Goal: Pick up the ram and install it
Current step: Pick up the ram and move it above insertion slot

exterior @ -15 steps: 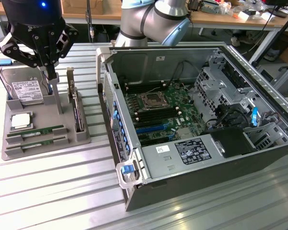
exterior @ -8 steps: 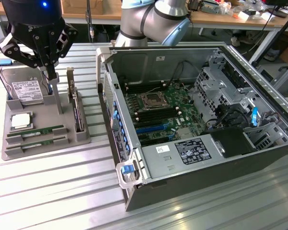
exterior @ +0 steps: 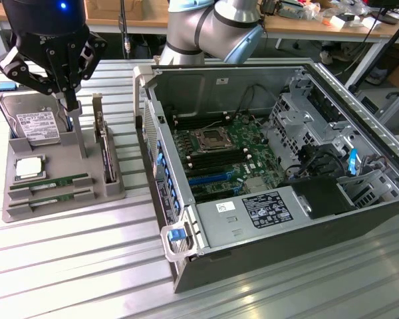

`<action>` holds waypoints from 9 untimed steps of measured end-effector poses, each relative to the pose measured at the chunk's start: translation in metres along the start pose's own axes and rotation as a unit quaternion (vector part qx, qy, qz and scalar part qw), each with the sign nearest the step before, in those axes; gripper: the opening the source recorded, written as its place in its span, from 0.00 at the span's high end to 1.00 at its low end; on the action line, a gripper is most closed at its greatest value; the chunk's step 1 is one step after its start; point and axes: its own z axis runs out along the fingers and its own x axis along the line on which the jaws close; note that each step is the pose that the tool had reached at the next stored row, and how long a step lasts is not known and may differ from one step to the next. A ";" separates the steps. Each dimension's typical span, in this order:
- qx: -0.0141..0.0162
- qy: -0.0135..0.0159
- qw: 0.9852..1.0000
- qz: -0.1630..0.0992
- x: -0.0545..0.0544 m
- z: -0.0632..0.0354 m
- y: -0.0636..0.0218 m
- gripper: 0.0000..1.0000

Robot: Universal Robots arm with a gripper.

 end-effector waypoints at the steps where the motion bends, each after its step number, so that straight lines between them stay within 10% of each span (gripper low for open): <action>1: 0.000 0.000 1.000 -0.002 0.000 0.0000 0.0000 0.90; 9: 0.001 0.001 1.000 -0.022 0.000 0.0000 0.0000 0.90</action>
